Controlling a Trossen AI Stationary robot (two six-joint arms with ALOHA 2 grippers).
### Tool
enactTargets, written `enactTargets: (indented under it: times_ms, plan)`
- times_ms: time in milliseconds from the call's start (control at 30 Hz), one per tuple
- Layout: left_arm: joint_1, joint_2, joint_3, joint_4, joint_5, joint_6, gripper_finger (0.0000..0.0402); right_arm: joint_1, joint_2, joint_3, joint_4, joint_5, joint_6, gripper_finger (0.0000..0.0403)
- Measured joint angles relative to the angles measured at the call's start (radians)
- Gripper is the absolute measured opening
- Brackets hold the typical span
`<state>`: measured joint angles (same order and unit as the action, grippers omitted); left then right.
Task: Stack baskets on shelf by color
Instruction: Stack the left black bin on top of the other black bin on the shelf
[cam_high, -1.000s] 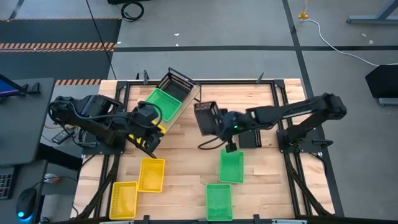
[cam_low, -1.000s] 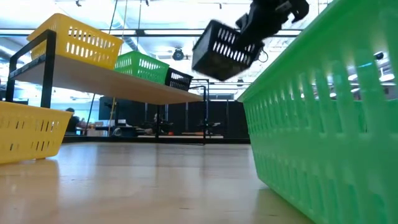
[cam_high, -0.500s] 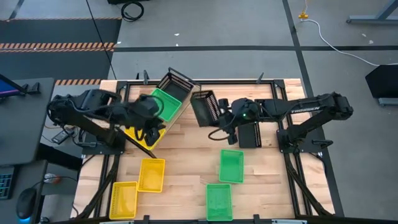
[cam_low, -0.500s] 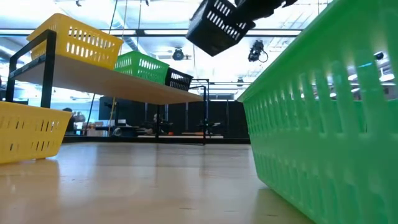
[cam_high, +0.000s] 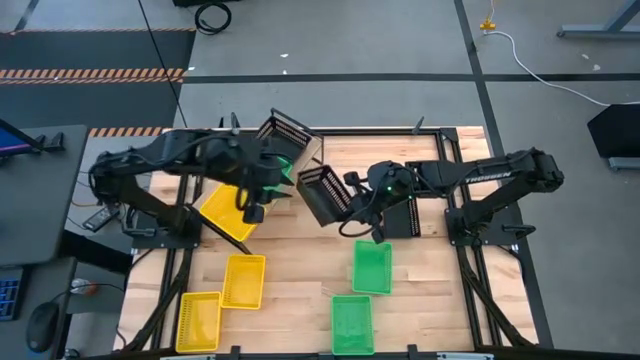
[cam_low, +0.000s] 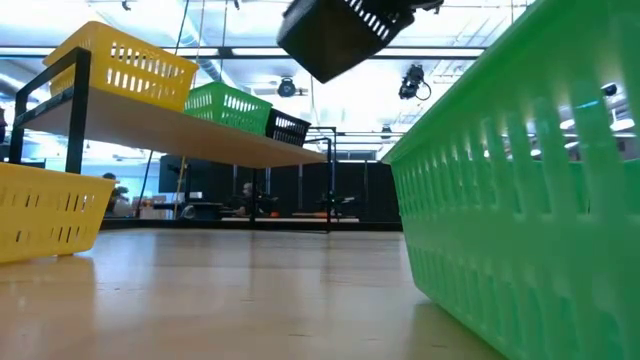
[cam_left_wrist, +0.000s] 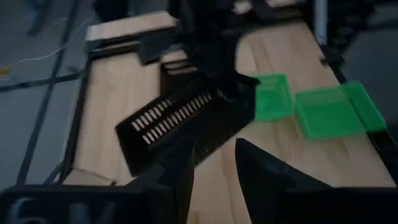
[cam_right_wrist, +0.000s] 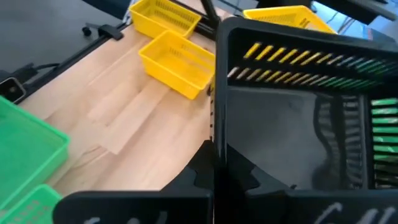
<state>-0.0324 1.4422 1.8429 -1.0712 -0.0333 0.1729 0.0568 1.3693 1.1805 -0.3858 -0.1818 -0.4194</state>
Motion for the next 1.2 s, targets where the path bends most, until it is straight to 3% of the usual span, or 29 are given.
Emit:
enactTargets:
  times_ms: [133, 400, 600, 1000, 1200]
  plan:
    - [0.032, 0.070, 0.037, -0.011, 0.061, 0.098, 0.0151, 0.013, 0.000, 0.000, -0.021, -0.001, 0.005, 0.0010]
    - [0.049, 0.207, 0.152, -0.106, 0.085, 0.275, 0.0202, 0.023, 0.000, 0.000, -0.039, -0.002, 0.016, 0.0010]
    - [0.040, 0.277, 0.165, -0.187, 0.084, 0.353, 0.0226, 0.023, 0.001, 0.000, -0.033, -0.003, 0.040, 0.0010]
    - [0.040, 0.296, 0.164, -0.125, 0.038, 0.450, 0.0209, 0.048, 0.000, 0.000, -0.024, -0.029, 0.053, 0.0010]
    - [0.033, 0.316, 0.162, -0.154, 0.090, 0.452, 0.0166, 0.053, 0.000, 0.000, 0.019, -0.029, 0.055, 0.0010]
